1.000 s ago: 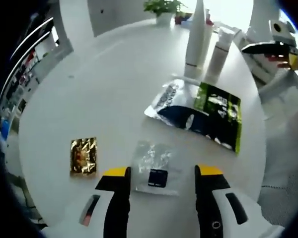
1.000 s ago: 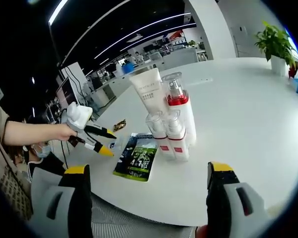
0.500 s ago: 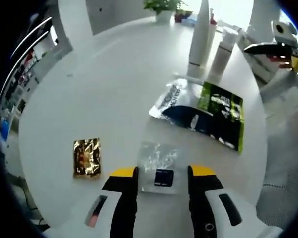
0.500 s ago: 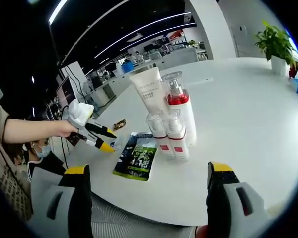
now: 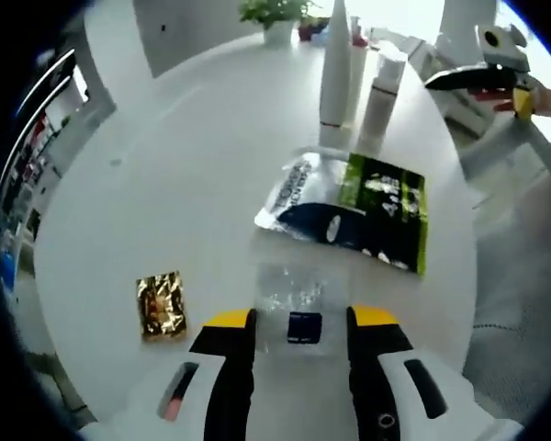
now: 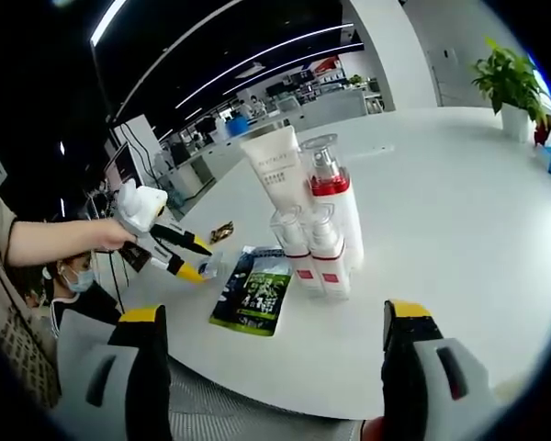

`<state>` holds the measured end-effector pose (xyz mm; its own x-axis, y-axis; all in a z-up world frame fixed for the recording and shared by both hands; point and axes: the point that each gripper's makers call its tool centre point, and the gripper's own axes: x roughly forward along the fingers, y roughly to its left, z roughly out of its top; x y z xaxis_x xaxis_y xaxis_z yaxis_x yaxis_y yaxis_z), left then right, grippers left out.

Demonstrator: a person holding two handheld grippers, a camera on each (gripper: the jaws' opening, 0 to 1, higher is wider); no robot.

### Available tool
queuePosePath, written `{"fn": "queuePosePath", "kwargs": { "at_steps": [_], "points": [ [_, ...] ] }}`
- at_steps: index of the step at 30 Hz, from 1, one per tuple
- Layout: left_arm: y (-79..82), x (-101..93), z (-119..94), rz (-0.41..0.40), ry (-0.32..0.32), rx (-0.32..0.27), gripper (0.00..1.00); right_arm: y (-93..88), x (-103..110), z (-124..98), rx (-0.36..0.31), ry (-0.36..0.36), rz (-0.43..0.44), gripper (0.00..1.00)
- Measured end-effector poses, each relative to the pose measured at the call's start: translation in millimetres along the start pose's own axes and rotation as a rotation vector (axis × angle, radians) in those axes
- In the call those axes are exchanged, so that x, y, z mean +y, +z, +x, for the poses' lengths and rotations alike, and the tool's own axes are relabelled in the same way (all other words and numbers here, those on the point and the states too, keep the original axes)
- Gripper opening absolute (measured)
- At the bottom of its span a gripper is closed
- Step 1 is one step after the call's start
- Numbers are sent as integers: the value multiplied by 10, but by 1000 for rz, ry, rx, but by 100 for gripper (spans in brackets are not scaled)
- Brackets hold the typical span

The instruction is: Arrange the skincare products in the storage area until every visible bottle or jar stands upright without overlapping.

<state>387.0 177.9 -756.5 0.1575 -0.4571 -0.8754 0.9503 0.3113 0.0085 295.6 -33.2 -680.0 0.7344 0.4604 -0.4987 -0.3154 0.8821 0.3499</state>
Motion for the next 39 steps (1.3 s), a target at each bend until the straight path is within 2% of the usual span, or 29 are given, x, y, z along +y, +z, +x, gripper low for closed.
{"fn": "queuePosePath", "kwargs": {
  "at_steps": [11, 21, 39],
  "points": [
    [-27, -311, 25, 75, -84, 31, 37, 3, 6, -2, -3, 3, -3, 98],
    [-71, -479, 88, 108, -117, 50, 37, 4, 7, -5, -4, 4, -6, 98],
    [-123, -508, 174, 140, -113, 71, 37, 1, -2, -5, -1, 0, -5, 98]
  ]
}}
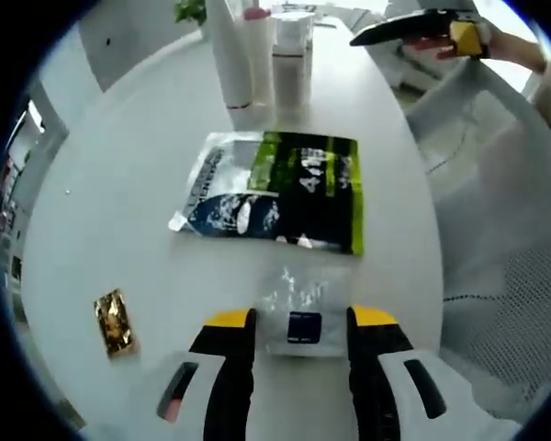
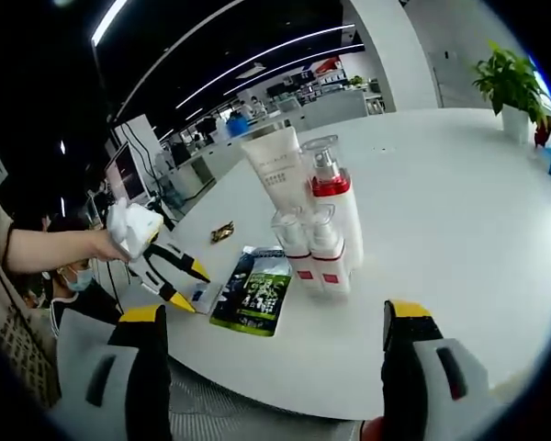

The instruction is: Arrange the skincare products in the storage area until every visible bottle or jar stands upright without overlapping.

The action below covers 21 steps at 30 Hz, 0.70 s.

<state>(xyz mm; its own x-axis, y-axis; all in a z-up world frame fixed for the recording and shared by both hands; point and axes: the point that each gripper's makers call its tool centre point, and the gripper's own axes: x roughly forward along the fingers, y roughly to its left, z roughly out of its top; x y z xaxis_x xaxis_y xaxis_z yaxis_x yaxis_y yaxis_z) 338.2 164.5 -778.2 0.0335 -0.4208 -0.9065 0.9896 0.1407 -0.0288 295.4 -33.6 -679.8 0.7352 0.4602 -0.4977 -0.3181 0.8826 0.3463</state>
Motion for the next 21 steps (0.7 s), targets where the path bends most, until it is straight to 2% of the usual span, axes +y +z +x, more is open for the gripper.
{"fn": "queuePosePath", "kwargs": {
  "at_steps": [21],
  "points": [
    [9, 3, 5, -11, 4, -1, 40, -1, 3, 1, 2, 1, -2, 98]
  ]
}}
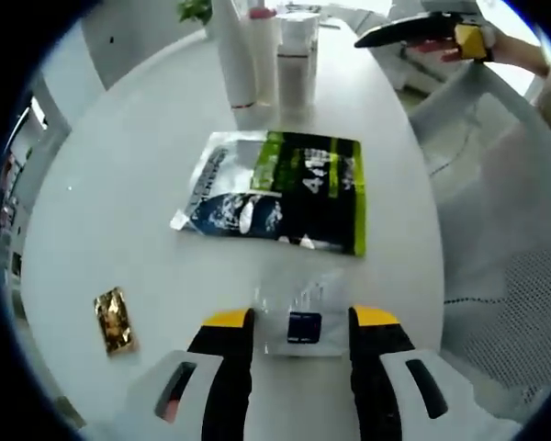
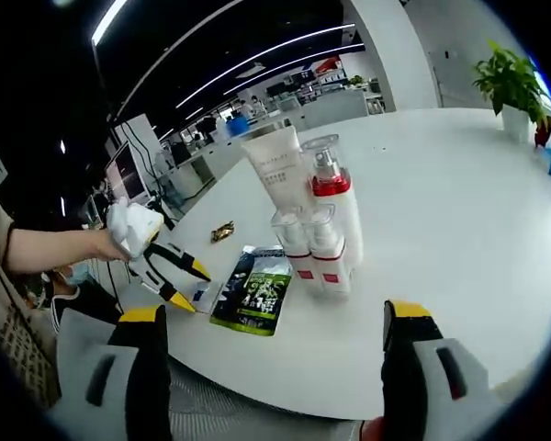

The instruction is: Arrange the skincare products in the storage area until every visible bottle or jar stands upright without overlapping.

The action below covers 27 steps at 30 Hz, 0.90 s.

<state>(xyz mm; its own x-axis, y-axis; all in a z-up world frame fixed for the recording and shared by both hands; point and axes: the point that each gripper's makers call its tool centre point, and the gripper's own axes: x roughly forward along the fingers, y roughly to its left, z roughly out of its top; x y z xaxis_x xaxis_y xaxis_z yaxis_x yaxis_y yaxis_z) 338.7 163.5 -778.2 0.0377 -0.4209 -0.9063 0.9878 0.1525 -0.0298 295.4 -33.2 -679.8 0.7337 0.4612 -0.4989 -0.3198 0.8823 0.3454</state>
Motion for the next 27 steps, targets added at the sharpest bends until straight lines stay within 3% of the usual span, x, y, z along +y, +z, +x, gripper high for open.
{"fn": "queuePosePath", "kwargs": {
  "at_steps": [10, 27],
  "points": [
    [25, -2, -2, -5, 4, -6, 44, -4, -1, 3, 1, 1, 0, 98],
    [205, 23, -190, -223, 51, -144, 65, -30, 46, 16, 18, 18, -21, 98]
  ]
}}
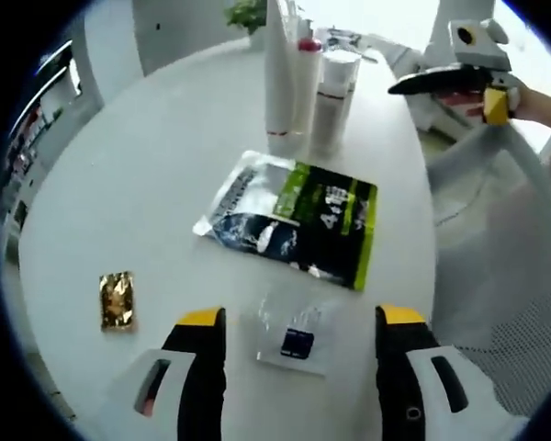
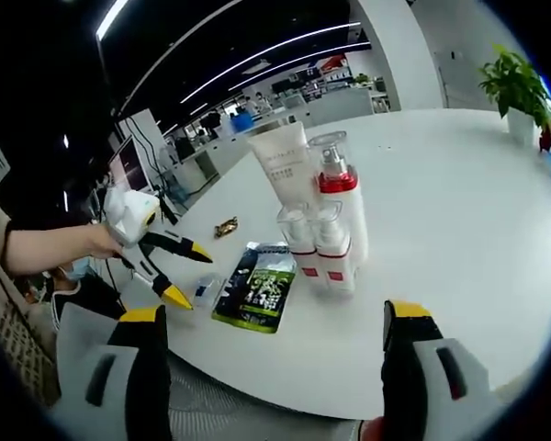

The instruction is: Arrange the skincare products in the storage area until every visible bottle or jar stands upright without overlapping.

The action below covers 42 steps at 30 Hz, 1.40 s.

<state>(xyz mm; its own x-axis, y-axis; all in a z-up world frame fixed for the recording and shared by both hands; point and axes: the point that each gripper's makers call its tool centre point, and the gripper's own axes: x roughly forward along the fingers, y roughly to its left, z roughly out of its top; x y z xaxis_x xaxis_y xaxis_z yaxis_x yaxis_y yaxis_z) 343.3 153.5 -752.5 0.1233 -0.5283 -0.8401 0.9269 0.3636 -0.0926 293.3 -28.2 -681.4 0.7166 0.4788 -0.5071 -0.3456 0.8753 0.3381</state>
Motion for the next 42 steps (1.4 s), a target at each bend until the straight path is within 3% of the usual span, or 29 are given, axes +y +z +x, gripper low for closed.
{"fn": "queuePosePath", "kwargs": {
  "at_steps": [9, 14, 18, 23, 25, 29, 35, 42],
  "points": [
    [48, -37, -110, -141, 24, -76, 78, -17, 12, 7, 11, 5, -15, 98],
    [2, -40, -162, -269, 48, -106, 83, -24, 20, 9, 14, 9, -20, 98],
    [-42, -69, -213, -289, 64, -115, 88, -27, 28, 10, 16, 12, -23, 98],
    [-3, -108, -291, -391, 70, -184, 96, -32, 40, 11, 19, 17, -26, 98],
    [5, -130, -342, -423, 68, -214, 97, -35, 47, 13, 20, 21, -25, 98],
    [-69, -173, -390, -480, 75, -202, 97, -37, 64, 11, 22, 27, -24, 98],
    [-117, -282, -486, -558, 78, -237, 97, -47, 84, 10, 26, 36, -36, 98],
    [-252, -349, -609, -596, 159, -259, 97, -49, 109, 10, 26, 48, -41, 98]
  ]
}}
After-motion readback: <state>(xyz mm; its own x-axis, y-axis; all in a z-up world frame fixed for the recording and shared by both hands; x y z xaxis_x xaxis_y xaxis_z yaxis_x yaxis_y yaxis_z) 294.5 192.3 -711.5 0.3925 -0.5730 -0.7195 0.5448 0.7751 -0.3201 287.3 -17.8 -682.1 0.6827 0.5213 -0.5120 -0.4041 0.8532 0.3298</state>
